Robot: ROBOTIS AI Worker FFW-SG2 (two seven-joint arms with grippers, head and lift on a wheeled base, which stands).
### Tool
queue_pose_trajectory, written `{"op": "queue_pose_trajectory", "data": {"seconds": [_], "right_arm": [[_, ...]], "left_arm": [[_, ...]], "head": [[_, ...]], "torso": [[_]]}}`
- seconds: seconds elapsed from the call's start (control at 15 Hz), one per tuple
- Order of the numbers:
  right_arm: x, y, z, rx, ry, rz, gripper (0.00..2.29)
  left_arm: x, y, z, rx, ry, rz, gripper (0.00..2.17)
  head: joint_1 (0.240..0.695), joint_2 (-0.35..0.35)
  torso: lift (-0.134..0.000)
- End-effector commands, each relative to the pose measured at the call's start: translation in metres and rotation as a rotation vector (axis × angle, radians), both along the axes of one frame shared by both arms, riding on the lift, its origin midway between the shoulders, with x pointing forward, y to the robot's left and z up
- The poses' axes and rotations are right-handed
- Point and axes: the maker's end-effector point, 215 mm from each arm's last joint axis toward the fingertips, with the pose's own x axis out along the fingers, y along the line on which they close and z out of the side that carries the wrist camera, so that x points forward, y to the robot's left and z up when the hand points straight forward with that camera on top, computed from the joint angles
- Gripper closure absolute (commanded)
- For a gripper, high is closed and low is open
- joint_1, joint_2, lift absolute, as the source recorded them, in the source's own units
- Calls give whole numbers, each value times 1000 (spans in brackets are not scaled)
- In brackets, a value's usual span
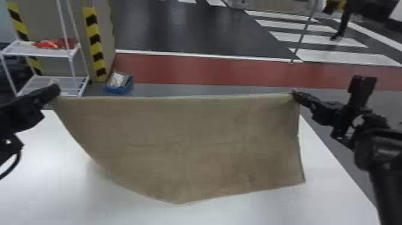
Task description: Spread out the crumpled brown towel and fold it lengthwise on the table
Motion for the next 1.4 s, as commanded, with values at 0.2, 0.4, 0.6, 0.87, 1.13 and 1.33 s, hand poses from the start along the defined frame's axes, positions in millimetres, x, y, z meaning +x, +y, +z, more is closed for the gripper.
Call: {"op": "queue_pose_trajectory", "data": {"seconds": [0.2,0.4,0.6,0.87,1.13,1.33], "right_arm": [[75,3,82,-76,-196,-1,1656],[63,-6,61,-112,-179,30,1656],[13,-12,-8,-104,-139,94,1656],[-67,-32,-74,-47,-63,131,1656],[-123,-78,-86,1,-37,85,1656],[-132,-93,-86,-10,-31,63,1656]], "left_arm": [[92,-1,62,-60,-199,51,1379],[92,-23,49,-90,-219,23,1379],[55,-40,7,-83,-236,57,1379],[-13,-33,-44,-75,-194,141,1379],[-62,-16,-48,15,-178,243,1379],[-73,-11,-53,18,-164,259,1379]], "head": [[462,-94],[386,-105],[401,-120],[543,-158],[652,-198],[679,-229]], "torso": [[-124],[-124],[-124],[-124],[-124],[-124]]}}
